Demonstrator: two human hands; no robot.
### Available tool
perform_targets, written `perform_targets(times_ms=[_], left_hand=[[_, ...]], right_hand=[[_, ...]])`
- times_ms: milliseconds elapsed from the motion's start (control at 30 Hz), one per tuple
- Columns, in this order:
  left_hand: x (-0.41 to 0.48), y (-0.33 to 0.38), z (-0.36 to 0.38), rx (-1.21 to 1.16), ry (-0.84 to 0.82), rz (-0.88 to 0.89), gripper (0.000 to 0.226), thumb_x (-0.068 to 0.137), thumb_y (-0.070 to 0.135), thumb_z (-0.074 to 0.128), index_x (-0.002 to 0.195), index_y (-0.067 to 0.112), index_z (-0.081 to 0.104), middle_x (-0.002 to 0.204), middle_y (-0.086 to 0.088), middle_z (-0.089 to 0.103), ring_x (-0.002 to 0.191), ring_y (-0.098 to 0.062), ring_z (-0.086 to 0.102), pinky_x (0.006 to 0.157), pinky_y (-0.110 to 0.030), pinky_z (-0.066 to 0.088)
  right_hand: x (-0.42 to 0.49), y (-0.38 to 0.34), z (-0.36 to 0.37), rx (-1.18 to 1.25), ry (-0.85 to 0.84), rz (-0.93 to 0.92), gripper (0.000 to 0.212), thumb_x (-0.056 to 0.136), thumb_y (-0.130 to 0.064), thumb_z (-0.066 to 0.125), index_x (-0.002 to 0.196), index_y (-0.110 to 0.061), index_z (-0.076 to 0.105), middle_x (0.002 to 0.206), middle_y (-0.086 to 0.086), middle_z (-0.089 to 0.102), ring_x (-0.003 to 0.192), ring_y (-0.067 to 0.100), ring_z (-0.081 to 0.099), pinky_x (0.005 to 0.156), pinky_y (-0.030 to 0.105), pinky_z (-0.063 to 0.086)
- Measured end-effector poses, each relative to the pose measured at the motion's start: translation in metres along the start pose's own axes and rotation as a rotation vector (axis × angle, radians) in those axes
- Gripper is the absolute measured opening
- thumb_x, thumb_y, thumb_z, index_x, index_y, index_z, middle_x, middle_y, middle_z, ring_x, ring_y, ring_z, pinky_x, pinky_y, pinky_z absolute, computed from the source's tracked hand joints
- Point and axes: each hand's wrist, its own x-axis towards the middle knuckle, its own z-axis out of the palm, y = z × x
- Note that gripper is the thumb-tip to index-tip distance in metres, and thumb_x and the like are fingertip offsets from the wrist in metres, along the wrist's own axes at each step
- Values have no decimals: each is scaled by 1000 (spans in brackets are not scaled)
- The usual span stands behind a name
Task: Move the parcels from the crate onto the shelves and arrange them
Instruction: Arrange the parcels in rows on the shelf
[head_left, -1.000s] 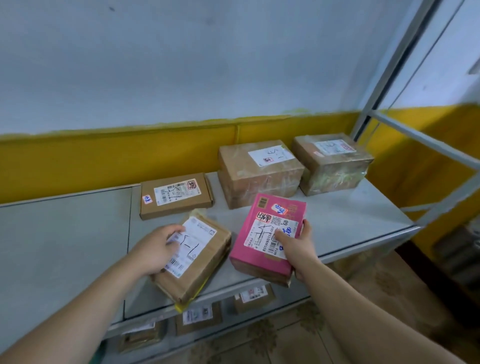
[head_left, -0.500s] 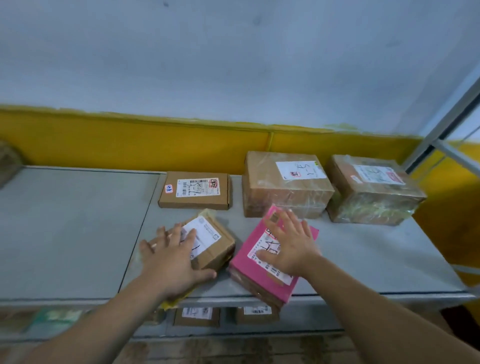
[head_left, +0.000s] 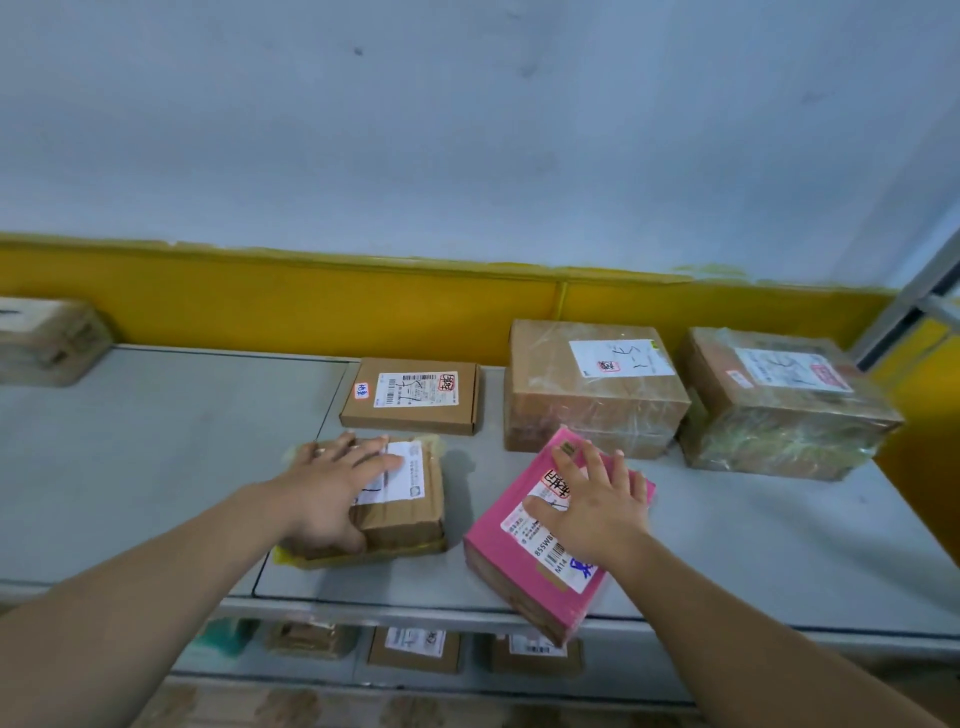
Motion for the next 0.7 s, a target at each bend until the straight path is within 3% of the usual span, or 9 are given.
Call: perform_targets(times_ms=[167,433,533,600,633,700], left_hand=[[10,11,20,-1,78,-122,119,62,86,52,147,45,-20,158,-1,-26,144,-34,-26,114,-58,-13],[11,3,19,68,63,23,117,61,85,54,147,47,-17,160,1,-22,145,-31,-24,114,-56,-14],[13,9,19,29,71,21,115,55,100,29,147,48,-15,160,1,-20,145,-31,-25,114,-58,-12],[17,13,19,-78,135,-13,121,39,103,-1,148,50,-8,162,3,-11,146,-29,-20,115,-58,-9],[18,16,20,-114,166,-39,121,38,101,-6,148,50,-5,162,4,-8,147,-29,-18,115,-58,-8],[21,22,23,-106,203,-85,107,55,97,2,149,47,-4,163,4,-6,147,-28,-18,115,-59,-9]], right_hand=[[3,4,-6,6,-8,102,94,80,-90,20,157,-41,-1,167,6,0,151,39,3,120,54,4],[-4,7,-9,-26,-17,241,96,80,-90,15,158,-34,0,163,13,16,145,41,23,115,51,21],[-6,10,-13,-30,-36,305,98,82,-88,17,158,-30,2,161,12,20,143,41,27,112,53,26],[-6,9,-18,-45,-16,277,95,85,-85,21,158,-26,7,164,11,13,146,40,21,114,55,24],[-6,7,-19,-63,17,216,93,85,-84,23,158,-28,8,166,9,5,149,39,13,116,57,19],[-6,1,-18,-108,50,11,93,82,-87,24,158,-37,2,166,5,-10,152,35,-8,120,56,2]])
